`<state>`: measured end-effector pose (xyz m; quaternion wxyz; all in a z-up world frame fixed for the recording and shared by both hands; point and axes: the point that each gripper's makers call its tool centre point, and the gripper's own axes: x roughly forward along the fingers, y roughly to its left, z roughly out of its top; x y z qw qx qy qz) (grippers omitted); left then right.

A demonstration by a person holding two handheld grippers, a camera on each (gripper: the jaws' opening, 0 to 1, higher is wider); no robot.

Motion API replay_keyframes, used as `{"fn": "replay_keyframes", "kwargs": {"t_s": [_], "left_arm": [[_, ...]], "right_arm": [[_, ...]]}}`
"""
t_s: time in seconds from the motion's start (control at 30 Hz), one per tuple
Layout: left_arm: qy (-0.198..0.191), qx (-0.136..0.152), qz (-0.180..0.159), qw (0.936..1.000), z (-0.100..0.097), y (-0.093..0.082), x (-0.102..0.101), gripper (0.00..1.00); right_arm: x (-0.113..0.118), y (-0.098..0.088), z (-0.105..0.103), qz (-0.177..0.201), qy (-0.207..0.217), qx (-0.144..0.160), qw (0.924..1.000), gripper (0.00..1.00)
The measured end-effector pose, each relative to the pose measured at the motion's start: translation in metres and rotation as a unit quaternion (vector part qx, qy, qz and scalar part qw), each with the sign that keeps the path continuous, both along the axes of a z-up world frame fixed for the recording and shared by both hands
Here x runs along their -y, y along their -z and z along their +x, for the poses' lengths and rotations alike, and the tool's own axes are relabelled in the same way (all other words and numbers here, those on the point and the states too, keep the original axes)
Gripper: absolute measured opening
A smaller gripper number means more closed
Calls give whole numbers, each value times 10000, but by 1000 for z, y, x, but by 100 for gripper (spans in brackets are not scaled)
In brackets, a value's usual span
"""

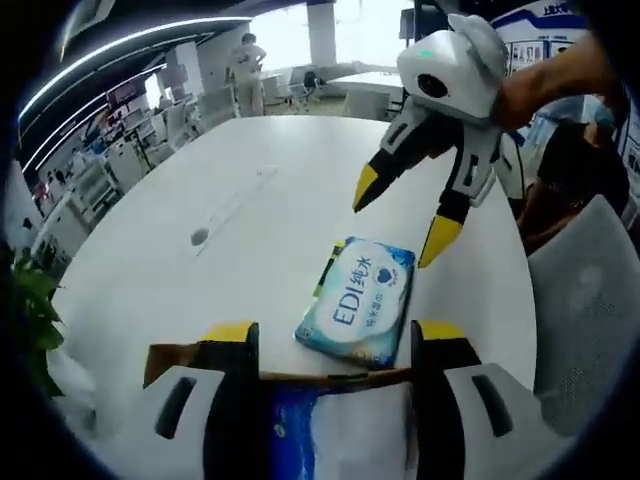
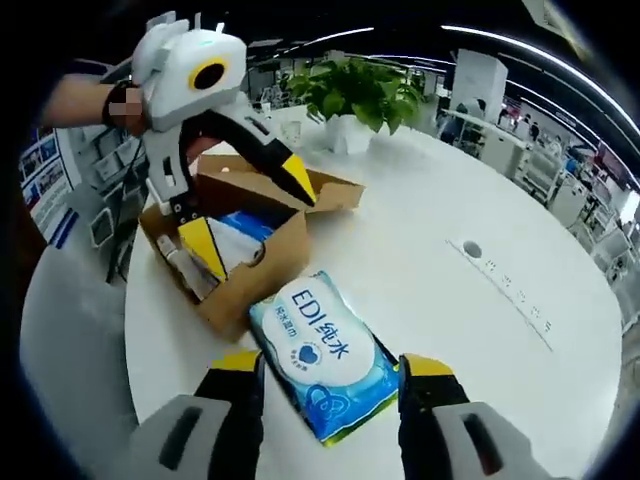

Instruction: Operate the shoe box by opening the lid, removing the specified soft item, and placing it in the target area until the item is outside and the box remains undamaged.

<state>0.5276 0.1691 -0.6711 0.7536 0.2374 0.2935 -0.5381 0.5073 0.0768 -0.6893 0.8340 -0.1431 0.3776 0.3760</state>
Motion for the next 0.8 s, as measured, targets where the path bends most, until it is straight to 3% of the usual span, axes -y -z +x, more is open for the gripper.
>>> {"fn": "replay_keyframes", "kwargs": {"t_s": [0.27, 0.43, 0.8], "left_arm": [[-471, -10, -189, 9987, -14, -17, -38, 64], [-898, -119, -348, 9953, -7, -19, -65, 66], [-1449, -73, -629, 9874, -19, -28, -105, 68]], "right_arm": [[1, -5, -15, 501, 442, -61, 9977, 53], [-6, -7, -35, 670, 607, -52, 9959, 53], [-18, -13, -45, 1083, 782, 10, 9910, 54]]}}
